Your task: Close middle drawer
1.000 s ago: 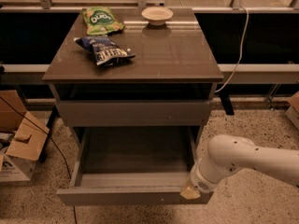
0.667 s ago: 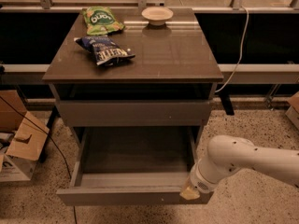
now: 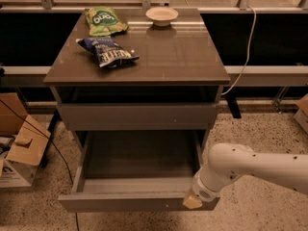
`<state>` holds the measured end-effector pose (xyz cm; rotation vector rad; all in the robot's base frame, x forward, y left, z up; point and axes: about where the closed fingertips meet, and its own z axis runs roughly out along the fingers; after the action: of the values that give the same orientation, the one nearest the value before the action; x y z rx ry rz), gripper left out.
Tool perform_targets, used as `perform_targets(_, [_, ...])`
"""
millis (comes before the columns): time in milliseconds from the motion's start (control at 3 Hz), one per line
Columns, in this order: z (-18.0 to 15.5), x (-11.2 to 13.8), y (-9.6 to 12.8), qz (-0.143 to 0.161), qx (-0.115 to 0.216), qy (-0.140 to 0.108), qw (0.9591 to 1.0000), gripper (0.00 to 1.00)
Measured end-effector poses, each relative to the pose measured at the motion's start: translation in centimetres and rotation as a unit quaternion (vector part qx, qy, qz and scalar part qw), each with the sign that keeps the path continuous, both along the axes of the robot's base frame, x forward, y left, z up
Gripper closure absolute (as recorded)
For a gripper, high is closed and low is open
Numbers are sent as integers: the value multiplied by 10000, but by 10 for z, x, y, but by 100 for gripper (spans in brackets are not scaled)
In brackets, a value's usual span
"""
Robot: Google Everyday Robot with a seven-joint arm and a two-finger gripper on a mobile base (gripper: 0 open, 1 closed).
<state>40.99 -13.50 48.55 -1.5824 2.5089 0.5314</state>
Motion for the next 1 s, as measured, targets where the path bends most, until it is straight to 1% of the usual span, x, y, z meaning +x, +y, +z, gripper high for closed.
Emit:
perform_targets(333, [-23,2,2,-81,197,49,9998,100])
perform_targets(667, [-46,7,8,-177,524,95,9984,100])
perform_targets(1000, [-56,10,12,-213,673,126,9974,100])
